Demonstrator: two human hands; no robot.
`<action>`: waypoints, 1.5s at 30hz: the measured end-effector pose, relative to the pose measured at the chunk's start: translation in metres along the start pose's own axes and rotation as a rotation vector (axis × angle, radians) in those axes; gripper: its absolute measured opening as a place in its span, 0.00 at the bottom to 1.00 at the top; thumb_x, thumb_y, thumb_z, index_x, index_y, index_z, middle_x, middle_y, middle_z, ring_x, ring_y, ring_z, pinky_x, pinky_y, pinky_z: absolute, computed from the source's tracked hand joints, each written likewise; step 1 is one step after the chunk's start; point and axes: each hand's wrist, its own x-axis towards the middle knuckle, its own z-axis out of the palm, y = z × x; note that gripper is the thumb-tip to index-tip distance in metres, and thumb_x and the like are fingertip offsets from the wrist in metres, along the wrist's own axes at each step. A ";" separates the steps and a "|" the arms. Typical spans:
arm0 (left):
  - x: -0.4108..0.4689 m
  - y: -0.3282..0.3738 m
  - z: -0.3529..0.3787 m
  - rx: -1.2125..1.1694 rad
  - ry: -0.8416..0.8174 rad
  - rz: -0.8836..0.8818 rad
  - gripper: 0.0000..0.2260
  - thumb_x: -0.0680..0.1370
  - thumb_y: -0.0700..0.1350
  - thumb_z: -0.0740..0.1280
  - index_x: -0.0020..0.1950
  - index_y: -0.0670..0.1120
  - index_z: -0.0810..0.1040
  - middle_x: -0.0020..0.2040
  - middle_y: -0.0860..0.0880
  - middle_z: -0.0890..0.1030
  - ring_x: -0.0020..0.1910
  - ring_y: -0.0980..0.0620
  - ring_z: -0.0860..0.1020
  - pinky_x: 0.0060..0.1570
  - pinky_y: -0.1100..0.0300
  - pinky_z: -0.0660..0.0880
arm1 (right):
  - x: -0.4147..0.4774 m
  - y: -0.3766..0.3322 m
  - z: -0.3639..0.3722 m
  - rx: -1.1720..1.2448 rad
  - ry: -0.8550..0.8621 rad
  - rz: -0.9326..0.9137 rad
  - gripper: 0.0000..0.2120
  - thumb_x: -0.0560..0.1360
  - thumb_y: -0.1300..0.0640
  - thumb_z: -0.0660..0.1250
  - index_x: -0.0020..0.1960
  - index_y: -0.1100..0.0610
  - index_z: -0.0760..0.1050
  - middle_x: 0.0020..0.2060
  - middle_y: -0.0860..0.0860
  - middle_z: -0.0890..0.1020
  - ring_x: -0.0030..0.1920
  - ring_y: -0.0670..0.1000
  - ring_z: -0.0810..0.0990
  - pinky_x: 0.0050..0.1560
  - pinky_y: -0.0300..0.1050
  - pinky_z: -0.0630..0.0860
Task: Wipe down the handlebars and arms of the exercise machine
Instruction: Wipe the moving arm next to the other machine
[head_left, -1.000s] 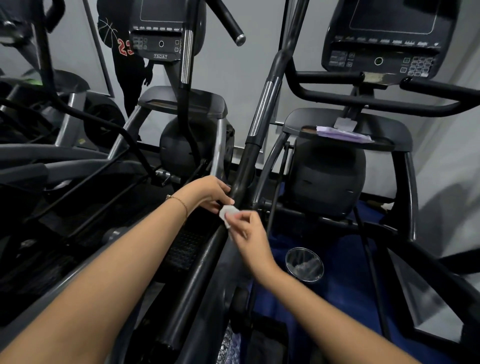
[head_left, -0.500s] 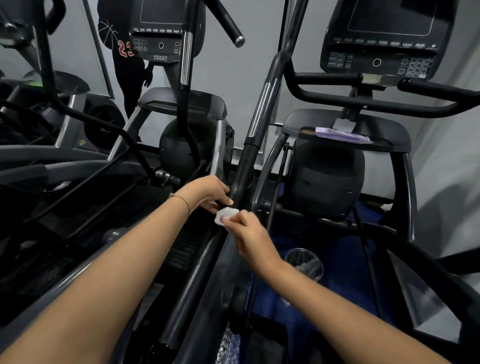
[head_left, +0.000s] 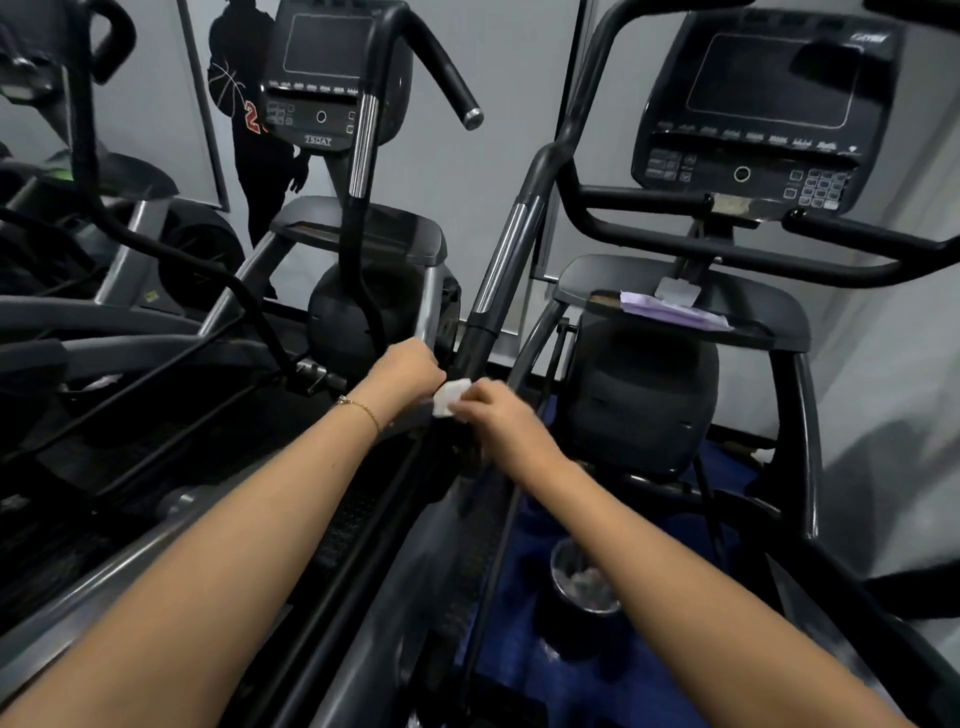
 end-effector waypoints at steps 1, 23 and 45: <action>0.009 0.005 0.001 -0.099 0.104 0.002 0.08 0.77 0.43 0.64 0.49 0.40 0.80 0.40 0.45 0.80 0.47 0.44 0.79 0.42 0.59 0.72 | 0.006 0.005 -0.011 0.009 0.127 -0.021 0.10 0.76 0.60 0.62 0.53 0.62 0.79 0.45 0.55 0.75 0.48 0.50 0.72 0.50 0.42 0.69; 0.103 0.091 -0.027 -0.187 0.183 0.113 0.13 0.72 0.41 0.72 0.55 0.41 0.80 0.40 0.43 0.80 0.36 0.49 0.76 0.42 0.54 0.78 | 0.115 0.077 -0.068 0.069 0.414 -0.227 0.08 0.75 0.66 0.65 0.51 0.63 0.81 0.41 0.57 0.76 0.42 0.48 0.73 0.43 0.27 0.66; 0.107 0.058 -0.024 -0.149 -0.050 0.273 0.41 0.67 0.35 0.76 0.74 0.48 0.58 0.55 0.45 0.72 0.45 0.51 0.76 0.46 0.61 0.74 | 0.089 0.074 -0.050 -0.304 0.322 -0.337 0.07 0.78 0.46 0.60 0.46 0.43 0.76 0.43 0.44 0.73 0.41 0.39 0.71 0.45 0.34 0.67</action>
